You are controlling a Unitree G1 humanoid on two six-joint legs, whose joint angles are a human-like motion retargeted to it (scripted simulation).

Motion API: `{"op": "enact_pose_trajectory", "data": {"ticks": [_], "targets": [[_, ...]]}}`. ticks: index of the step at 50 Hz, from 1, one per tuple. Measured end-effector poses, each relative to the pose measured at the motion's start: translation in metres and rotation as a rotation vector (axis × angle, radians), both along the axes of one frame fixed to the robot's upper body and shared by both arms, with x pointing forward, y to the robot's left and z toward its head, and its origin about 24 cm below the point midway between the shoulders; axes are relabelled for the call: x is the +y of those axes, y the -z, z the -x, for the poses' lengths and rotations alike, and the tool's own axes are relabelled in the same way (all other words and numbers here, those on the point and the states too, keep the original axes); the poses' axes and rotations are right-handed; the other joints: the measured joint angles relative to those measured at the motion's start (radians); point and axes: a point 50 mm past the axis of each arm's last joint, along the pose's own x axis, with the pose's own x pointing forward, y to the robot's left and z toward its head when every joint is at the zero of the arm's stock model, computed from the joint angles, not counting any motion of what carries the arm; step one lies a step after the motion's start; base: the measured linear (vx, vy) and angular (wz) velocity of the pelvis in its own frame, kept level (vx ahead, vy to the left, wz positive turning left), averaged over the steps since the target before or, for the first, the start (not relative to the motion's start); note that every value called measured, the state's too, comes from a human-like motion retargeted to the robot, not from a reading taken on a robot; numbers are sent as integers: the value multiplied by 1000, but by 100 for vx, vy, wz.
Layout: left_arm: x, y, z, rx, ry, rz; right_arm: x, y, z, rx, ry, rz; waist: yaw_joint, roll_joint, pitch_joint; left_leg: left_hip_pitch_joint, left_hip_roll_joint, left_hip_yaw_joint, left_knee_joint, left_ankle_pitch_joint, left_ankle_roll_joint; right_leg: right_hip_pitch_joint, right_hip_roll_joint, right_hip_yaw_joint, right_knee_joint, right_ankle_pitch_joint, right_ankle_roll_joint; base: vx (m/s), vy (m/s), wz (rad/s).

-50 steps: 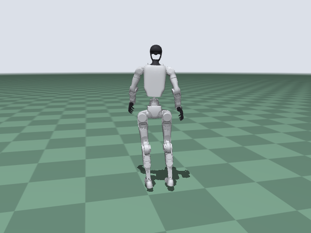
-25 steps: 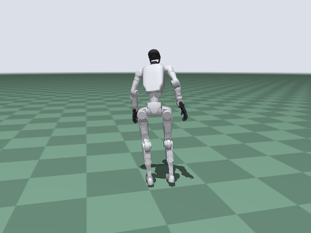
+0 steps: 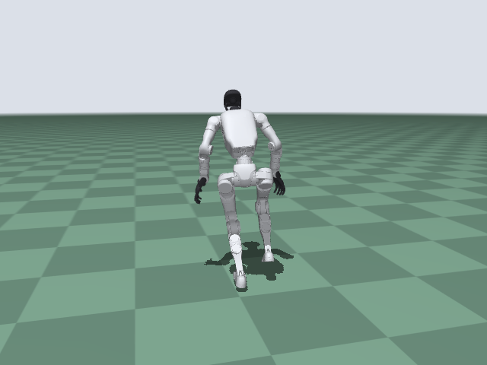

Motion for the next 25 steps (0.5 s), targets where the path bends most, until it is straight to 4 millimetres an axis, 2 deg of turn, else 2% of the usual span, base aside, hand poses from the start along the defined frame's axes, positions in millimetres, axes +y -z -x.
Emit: {"op": "enact_pose_trajectory", "data": {"ticks": [2, 4, 5, 6, 8, 10, 11, 12, 13, 14, 15, 17, 18, 20, 22, 25], "targets": [[-16, -56, -71, -194, 94, -64, -5, -11, -8, 57, -199, 134, -20, -12, -20, 87, -40, -20, -43, -9, -20, -88, -38, -34, 37, -37, -16, 75, 12, 135], [-49, -138, -126, -471, 192, -112, -21, -26, -8, 132, -395, 279, -45, 6, -64, 194, -45, -67, -138, 6, -64, -177, -47, -78, 45, -40, -12, 91, 5, 137], [-69, -184, -142, -629, 239, -126, -32, -38, -5, 170, -477, 340, -59, 25, -92, 257, -40, -96, -206, 23, -92, -219, -47, -100, 46, -37, -1, 108, 5, 113], [-89, -226, -148, -790, 286, -134, -48, -51, 1, 188, -508, 364, -69, 54, -134, 331, -18, -128, -308, 72, -128, -251, -52, -134, 46, -34, 12, 119, 5, 91], [-125, -297, -138, -1085, 388, -139, -83, -81, 18, 220, -504, 380, -83, 128, -229, 487, 48, -182, -547, 241, -216, -287, -81, -229, 30, -30, 34, 134, 5, 62], [-149, -341, -118, -1285, 510, -143, -124, -105, 42, 278, -417, 389, -96, 213, -330, 637, 146, -211, -811, 549, -308, -264, -134, -348, -25, -16, 46, 146, 1, 78], [-155, -350, -110, -1323, 568, -141, -145, -111, 56, 336, -354, 406, -115, 247, -371, 691, 192, -209, -908, 720, -349, -223, -163, -396, -77, -2, 52, 150, -5, 136], [-158, -356, -105, -1347, 615, -137, -165, -115, 71, 393, -290, 425, -137, 272, -404, 736, 227, -204, -976, 862, -383, -177, -190, -433, -136, 13, 61, 151, -9, 188], [-157, -356, -102, -1346, 639, -127, -184, -116, 88, 454, -219, 442, -166, 282, -424, 763, 242, -193, -988, 947, -400, -121, -215, -447, -208, 29, 74, 152, -14, 215], [-152, -353, -102, -1330, 638, -112, -200, -115, 106, 505, -137, 444, -192, 275, -425, 780, 234, -182, -937, 971, -388, -51, -238, -442, -296, 45, 87, 152, -20, 232], [-145, -347, -102, -1306, 623, -96, -216, -114, 128, 552, -49, 439, -218, 259, -417, 791, 214, -172, -854, 965, -363, 24, -259, -426, -390, 60, 101, 150, -25, 223], [-122, -325, -106, -1214, 565, -102, -235, -107, 171, 604, 135, 356, -255, 216, -348, 765, 158, -166, -468, 825, -296, 210, -298, -394, -617, 92, 119, 146, -34, 196], [-107, -311, -107, -1154, 539, -121, -240, -103, 192, 617, 216, 305, -274, 201, -310, 750, 141, -162, -266, 758, -281, 308, -314, -387, -746, 112, 128, 143, -43, 182], [-74, -276, -102, -1010, 496, -174, -243, -99, 230, 633, 335, 229, -325, 169, -231, 745, 128, -152, 97, 653, -278, 526, -348, -376, -1023, 148, 156, 142, -53, 187], [-38, -236, -86, -833, 456, -242, -235, -95, 261, 649, 385, 196, -380, 118, -187, 745, 131, -146, 414, 560, -275, 716, -399, -363, -1248, 155, 197, 139, -72, 179], [17, -190, -47, -557, 398, -371, -213, -95, 297, 622, 422, 133, -405, 66, -210, 646, 117, -172, 871, 441, -269, 823, -458, -390, -1417, 211, 209, 124, -83, 131]]}}
